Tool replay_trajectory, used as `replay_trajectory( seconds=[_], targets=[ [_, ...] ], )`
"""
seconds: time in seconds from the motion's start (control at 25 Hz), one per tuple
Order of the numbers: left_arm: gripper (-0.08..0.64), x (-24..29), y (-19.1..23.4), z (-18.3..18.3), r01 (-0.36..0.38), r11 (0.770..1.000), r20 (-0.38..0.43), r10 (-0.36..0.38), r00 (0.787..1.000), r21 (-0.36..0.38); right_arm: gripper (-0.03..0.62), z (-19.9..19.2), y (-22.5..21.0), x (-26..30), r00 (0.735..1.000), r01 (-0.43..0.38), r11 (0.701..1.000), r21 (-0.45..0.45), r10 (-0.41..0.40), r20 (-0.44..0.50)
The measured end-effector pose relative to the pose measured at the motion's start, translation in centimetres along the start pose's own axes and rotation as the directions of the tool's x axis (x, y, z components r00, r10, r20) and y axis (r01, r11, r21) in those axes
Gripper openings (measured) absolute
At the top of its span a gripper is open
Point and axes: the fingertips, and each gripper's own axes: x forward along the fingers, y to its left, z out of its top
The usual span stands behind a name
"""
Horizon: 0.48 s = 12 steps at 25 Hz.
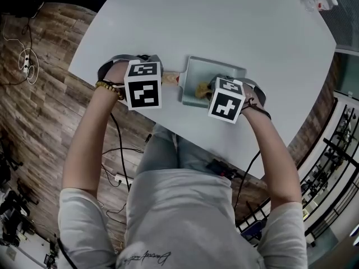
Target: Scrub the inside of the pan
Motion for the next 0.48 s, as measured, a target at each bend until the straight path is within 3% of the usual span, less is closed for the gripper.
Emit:
replay_trajectory(
  seconds=[0.28, 0.48],
  targets=[
    [0.150, 0.0, 0.2, 0.4, 0.010, 1.000, -0.003, -0.010, 1.000, 0.011, 0.075, -0.7, -5.8, -1.3, 0.996, 0.085, 0.996, 0.039, -0.085, -0.002],
    [0.149, 0.0, 0.1, 0.3, 0.013, 1.000, 0.004, -0.013, 1.000, -0.004, 0.075, -0.7, -7.1, -1.6, 0.992, 0.127, 0.991, 0.047, -0.128, 0.003]
  ],
)
